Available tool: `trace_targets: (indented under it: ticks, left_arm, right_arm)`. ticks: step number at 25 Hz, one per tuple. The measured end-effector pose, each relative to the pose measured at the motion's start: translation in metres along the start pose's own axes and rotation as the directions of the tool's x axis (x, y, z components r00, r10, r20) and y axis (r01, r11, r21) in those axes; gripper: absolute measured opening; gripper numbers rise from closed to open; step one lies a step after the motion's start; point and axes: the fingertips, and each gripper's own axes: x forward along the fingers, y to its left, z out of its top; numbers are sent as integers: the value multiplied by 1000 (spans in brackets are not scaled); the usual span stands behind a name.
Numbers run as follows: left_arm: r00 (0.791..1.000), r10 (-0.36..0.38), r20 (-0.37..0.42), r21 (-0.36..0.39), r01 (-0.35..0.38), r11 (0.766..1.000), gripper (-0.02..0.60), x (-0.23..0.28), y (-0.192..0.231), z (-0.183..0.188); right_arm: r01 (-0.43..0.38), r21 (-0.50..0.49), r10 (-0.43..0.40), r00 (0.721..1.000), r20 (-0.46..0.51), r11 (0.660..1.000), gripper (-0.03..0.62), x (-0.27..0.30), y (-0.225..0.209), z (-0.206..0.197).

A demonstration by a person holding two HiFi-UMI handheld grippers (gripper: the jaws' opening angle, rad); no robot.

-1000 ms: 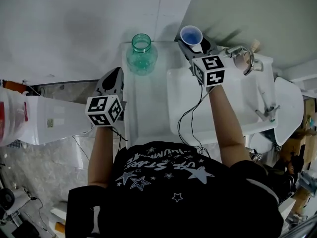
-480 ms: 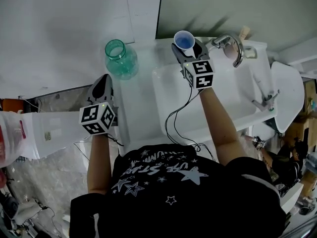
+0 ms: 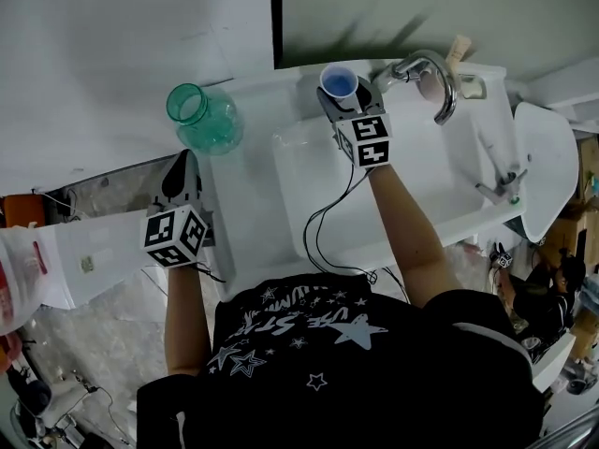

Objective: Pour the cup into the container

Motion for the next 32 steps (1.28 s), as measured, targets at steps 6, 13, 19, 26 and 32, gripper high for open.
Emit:
trace_targets:
  ticks: [6, 13, 19, 26, 32]
  left_arm:
    - [999, 29, -22, -12, -29, 1000, 11, 2, 0, -8]
    - [998, 40, -38, -19, -40, 999, 11, 3, -7, -15]
    - [998, 43, -51, -24, -44, 999, 11, 3, -9, -20]
    - [998, 41, -55, -21, -42, 999, 11, 3, -11, -22]
    - [998, 33, -55, -19, -34, 999, 11, 1, -18, -23]
  right_arm:
    - [-17, -5, 17, 1000, -27, 1000, 278, 7, -4, -22]
    - [-35, -6, 35, 999, -37, 999, 278, 14, -6, -35]
    - [-29, 12, 29, 999, -45, 1000, 279, 20, -7, -42]
    - [-24, 13, 24, 999, -35, 1000, 287, 21, -7, -44]
    - [-26, 32, 27, 998, -55, 999, 304, 21, -9, -47]
